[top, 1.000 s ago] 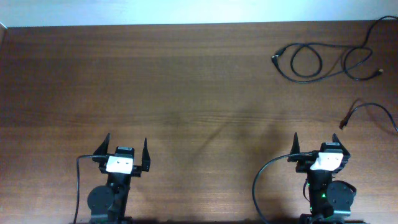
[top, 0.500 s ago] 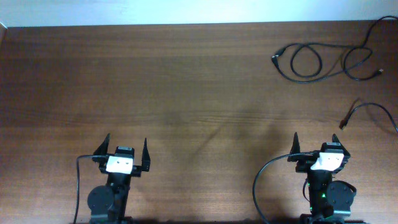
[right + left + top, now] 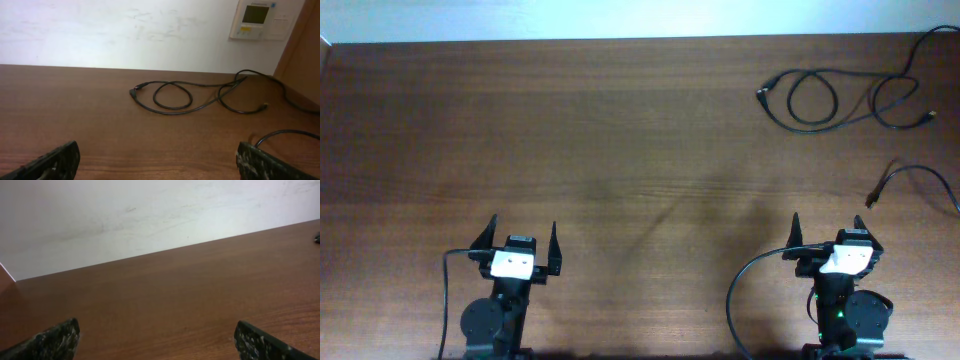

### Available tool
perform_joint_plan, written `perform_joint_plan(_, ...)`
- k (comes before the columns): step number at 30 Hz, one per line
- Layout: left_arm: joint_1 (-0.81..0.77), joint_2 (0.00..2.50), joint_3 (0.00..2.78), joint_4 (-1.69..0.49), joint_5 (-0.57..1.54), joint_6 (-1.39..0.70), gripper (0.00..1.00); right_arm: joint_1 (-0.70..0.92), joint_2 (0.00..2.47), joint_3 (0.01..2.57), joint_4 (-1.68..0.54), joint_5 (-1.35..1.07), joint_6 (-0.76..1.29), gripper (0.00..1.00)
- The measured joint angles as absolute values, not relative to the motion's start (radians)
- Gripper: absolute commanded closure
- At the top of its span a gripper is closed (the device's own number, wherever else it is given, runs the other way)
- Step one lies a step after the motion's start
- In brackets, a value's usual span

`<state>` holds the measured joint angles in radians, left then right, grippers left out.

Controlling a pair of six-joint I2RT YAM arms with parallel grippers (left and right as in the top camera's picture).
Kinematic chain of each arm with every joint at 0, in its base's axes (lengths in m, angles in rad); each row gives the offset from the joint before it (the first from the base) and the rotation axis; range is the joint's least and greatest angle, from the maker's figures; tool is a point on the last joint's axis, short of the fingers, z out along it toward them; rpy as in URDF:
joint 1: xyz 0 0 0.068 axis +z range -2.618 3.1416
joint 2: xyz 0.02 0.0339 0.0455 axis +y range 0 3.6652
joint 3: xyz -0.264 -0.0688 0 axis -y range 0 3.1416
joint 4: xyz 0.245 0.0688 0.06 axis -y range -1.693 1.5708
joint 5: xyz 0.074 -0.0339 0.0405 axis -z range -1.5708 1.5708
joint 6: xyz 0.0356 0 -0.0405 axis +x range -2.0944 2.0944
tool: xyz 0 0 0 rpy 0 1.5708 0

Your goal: Untangle cables

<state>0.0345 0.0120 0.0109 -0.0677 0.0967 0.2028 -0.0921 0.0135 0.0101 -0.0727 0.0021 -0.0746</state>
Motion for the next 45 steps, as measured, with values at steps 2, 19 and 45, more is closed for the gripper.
perform_joint_plan(2,0.035,0.012,0.011,-0.068,0.097,0.202,0.01,-0.092,0.014,0.010,-0.073,0.002,-0.075,0.01)
perform_joint_plan(19,0.034,0.012,0.011,-0.068,0.088,0.175,0.01,-0.092,0.014,0.010,-0.073,0.002,-0.074,0.01)
perform_joint_plan(45,0.035,0.012,0.011,-0.076,-0.009,-0.028,0.01,-0.092,0.014,0.010,-0.073,0.002,-0.075,0.01)
